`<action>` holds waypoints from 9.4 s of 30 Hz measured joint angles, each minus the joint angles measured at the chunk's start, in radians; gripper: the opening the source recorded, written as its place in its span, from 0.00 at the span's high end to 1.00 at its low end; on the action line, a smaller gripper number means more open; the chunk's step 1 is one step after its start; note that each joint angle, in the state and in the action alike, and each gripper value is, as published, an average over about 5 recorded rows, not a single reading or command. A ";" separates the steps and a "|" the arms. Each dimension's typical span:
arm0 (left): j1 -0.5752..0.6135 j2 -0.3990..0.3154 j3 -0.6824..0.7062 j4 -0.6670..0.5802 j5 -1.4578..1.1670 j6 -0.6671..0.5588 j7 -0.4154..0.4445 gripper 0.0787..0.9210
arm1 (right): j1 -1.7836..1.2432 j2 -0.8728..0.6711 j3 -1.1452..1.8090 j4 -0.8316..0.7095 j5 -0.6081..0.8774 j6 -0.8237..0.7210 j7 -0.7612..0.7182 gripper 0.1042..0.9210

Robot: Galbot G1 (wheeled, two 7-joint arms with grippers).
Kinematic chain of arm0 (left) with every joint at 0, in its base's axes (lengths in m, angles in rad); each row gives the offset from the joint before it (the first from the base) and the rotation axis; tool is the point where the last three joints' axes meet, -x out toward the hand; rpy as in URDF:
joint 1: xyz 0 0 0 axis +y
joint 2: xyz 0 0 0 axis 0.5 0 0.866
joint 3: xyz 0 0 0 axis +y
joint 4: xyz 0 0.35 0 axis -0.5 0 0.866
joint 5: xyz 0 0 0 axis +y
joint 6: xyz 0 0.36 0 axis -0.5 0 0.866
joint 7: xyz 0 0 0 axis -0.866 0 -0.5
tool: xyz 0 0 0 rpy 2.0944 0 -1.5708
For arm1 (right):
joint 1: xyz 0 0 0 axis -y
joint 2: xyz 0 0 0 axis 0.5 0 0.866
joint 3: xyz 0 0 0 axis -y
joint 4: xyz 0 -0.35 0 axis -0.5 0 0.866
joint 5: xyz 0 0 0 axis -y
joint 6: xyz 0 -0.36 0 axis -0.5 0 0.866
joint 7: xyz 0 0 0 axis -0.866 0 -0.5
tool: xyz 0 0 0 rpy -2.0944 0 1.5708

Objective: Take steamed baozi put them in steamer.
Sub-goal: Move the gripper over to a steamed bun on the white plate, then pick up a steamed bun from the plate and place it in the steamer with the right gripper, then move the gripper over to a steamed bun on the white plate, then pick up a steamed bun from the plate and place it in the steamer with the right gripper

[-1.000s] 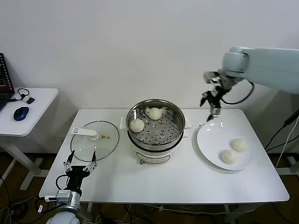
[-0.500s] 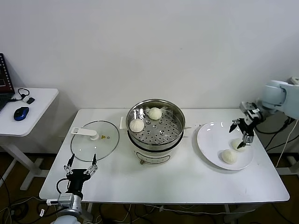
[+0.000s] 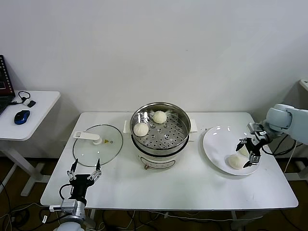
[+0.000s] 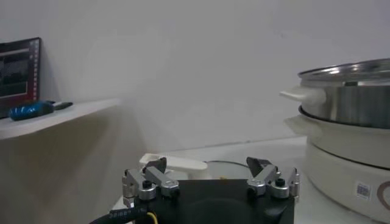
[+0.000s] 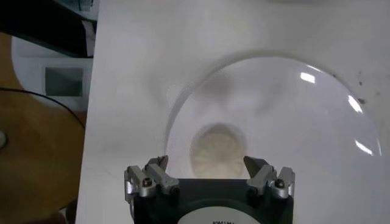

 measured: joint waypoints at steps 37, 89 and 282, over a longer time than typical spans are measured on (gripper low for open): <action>-0.009 0.005 0.001 0.030 -0.007 -0.013 0.002 0.12 | -0.200 0.083 0.153 -0.176 -0.077 0.027 0.015 0.12; -0.014 0.034 -0.004 0.020 -0.012 -0.022 -0.009 0.12 | 0.482 0.436 -0.094 0.151 -0.109 0.364 0.082 0.39; 0.020 -0.017 -0.020 0.032 0.034 -0.034 -0.014 0.12 | 0.131 0.230 -0.002 -0.270 -0.075 0.153 -0.056 0.52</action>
